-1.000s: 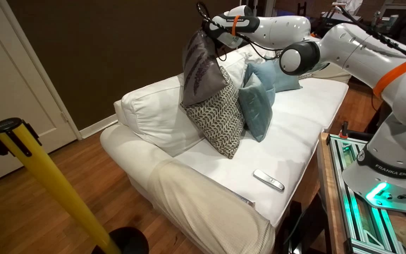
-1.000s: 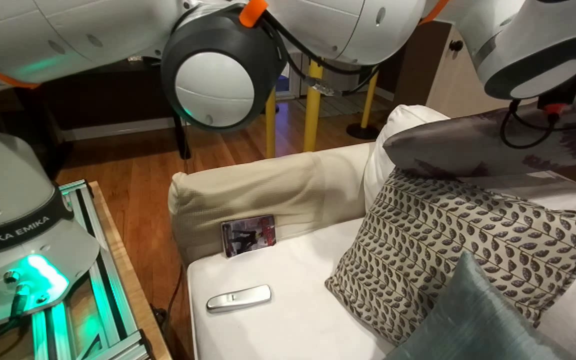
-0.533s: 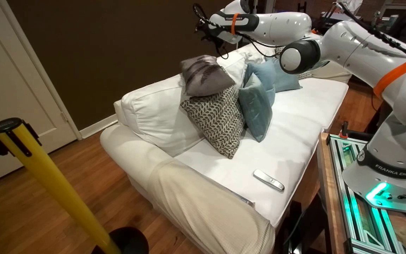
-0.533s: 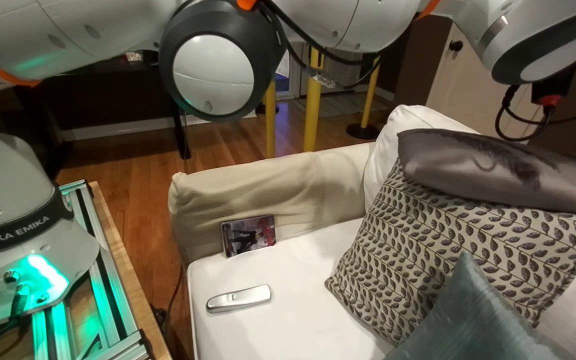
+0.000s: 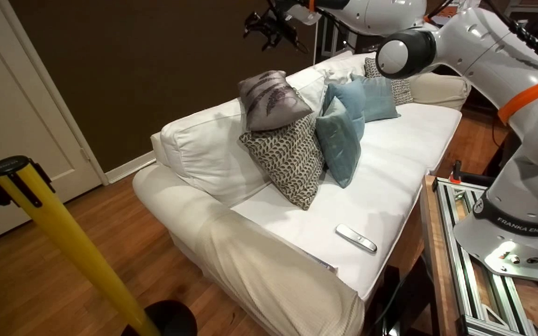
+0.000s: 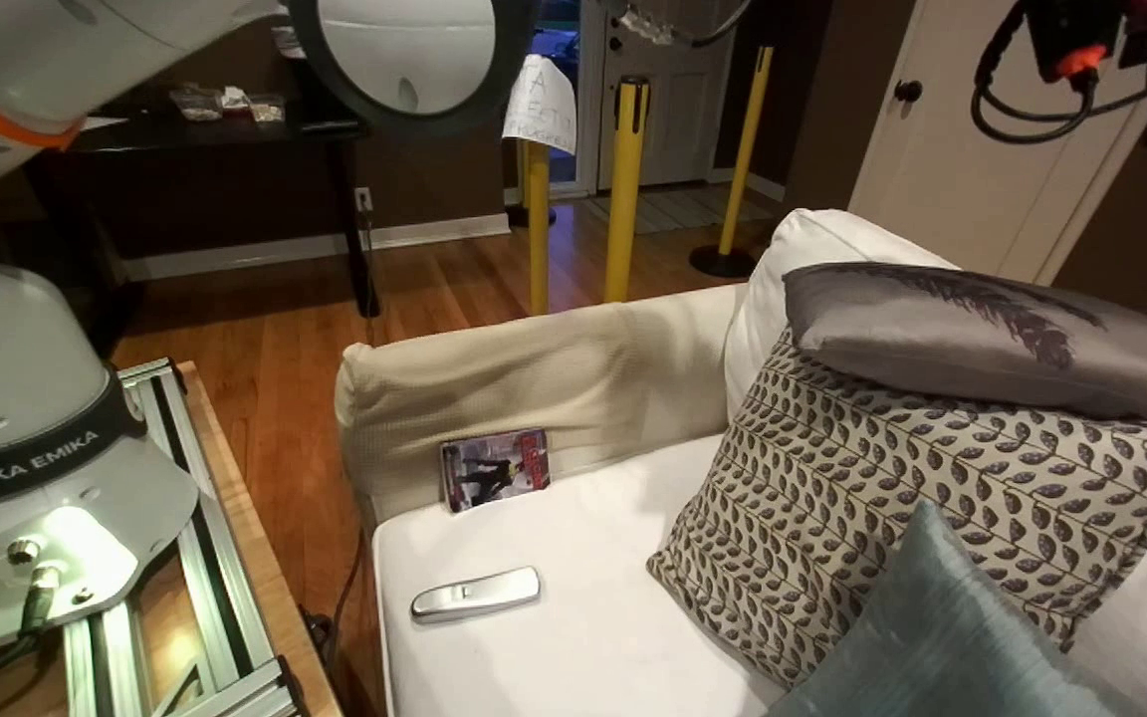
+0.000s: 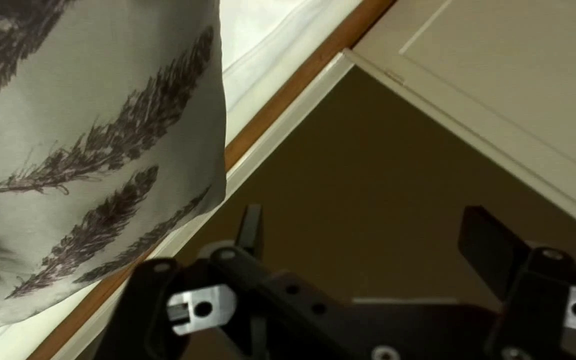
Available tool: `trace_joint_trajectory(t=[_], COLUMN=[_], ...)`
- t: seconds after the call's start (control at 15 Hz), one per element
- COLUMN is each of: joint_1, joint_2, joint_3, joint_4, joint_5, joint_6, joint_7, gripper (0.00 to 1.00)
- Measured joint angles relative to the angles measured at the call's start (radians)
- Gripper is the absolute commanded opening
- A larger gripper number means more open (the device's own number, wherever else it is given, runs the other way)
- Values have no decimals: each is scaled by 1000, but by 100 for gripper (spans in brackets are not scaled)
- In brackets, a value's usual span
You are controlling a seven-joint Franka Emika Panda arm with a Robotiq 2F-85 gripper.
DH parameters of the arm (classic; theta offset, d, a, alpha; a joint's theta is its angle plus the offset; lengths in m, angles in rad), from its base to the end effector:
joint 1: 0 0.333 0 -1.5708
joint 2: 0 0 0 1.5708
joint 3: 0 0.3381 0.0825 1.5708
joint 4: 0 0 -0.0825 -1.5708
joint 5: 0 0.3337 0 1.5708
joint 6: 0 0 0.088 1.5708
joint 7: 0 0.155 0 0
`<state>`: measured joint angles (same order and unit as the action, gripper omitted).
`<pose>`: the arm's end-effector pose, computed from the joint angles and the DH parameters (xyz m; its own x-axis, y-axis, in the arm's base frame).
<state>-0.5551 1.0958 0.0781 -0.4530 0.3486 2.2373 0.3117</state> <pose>0.7337 -0.4019 0.4467 0.3820 -0.8178 0.4305 -0.5924 -0.5742 -0.5651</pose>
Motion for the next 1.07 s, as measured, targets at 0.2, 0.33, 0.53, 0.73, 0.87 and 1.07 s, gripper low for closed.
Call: trace_joint_trajectory(t=[0.2,0.33,0.53,0.73,0.87,1.07], joint_1=[16,27,44,48,48,49], joint_2=[-44,-62,-71,-76,-82,-85], joint_3=[-7,-19,-49,-79,-104,-124], joint_4=[0,0,0,0,0,0], joint_5=[-33,-63,-116,-168,-209,-241], joint_6=[-160,-251,-358,-460,-517,-550], joint_7=[-53,-87,-143,-224,-288,-365], gripper=[100,100,100,100,100,100])
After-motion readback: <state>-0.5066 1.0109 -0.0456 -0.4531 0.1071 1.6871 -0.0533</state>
